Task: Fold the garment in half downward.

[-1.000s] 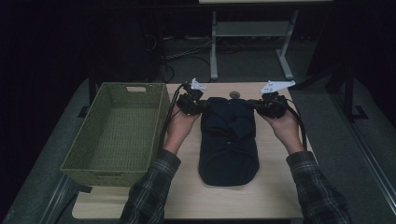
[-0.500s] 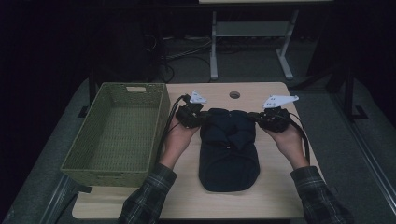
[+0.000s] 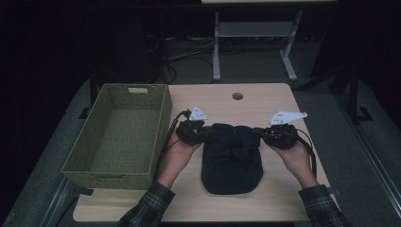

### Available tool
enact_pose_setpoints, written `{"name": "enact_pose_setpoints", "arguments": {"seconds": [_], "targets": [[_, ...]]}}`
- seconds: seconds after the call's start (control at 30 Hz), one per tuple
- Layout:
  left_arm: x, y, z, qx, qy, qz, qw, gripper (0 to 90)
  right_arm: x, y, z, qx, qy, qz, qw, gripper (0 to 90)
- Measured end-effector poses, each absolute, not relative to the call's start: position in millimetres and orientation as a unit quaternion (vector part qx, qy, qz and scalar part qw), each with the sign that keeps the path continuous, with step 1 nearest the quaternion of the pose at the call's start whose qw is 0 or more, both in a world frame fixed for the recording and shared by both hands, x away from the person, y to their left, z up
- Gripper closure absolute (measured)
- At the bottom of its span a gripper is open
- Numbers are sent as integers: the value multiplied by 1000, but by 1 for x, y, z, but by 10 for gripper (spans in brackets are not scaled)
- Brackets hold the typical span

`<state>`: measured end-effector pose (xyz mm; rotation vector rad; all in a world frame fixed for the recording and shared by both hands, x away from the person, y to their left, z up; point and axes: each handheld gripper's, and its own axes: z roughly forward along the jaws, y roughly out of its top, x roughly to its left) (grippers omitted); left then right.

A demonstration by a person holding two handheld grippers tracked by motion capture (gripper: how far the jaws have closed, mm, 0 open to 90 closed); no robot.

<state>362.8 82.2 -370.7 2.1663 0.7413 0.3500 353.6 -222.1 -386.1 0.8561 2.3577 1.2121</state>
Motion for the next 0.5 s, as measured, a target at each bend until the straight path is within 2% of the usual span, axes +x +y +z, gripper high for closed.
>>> {"name": "enact_pose_setpoints", "arguments": {"seconds": [0.5], "targets": [[337,88,-396,873,287,90,384,806,319,-221,-411,299,842,428,138,827]]}}
